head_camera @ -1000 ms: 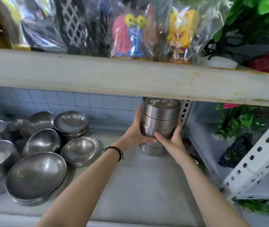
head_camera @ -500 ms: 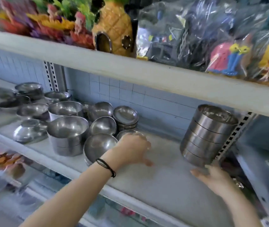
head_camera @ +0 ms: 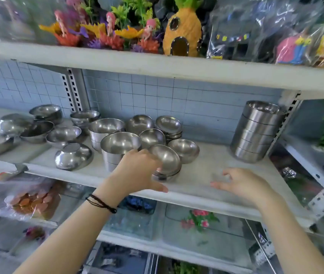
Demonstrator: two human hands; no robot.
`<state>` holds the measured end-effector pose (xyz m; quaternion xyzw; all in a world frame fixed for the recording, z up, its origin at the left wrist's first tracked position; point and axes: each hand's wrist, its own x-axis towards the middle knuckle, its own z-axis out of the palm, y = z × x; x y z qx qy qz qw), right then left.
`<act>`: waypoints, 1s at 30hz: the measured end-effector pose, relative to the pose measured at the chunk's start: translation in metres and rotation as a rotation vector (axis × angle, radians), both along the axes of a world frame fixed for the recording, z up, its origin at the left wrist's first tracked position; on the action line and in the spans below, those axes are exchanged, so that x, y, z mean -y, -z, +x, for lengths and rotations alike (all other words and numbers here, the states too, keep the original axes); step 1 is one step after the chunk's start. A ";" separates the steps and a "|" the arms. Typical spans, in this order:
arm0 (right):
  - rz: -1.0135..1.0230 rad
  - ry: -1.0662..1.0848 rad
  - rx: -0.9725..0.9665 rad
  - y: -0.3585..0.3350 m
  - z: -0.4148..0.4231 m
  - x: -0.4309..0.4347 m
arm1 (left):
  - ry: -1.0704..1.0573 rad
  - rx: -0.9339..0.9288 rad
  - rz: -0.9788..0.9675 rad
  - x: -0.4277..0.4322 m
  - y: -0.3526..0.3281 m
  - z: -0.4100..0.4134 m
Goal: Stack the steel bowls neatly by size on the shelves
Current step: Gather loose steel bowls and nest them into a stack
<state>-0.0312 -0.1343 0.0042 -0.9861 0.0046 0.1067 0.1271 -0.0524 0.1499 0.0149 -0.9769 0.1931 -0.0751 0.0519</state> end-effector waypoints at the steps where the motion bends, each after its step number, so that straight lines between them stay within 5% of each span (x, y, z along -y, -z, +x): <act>1: -0.001 -0.013 0.003 0.000 -0.003 -0.008 | -0.013 -0.014 0.028 -0.008 0.000 -0.004; 9: 0.141 -0.135 0.053 0.009 0.010 -0.070 | -0.207 -0.087 -0.062 -0.047 0.017 -0.002; 25: 0.852 -0.157 0.096 0.064 0.045 -0.101 | -0.174 -0.193 -1.034 -0.011 0.101 0.032; 30: 0.969 -0.124 0.099 0.078 0.043 -0.110 | -0.158 -0.181 -1.135 -0.011 0.115 0.037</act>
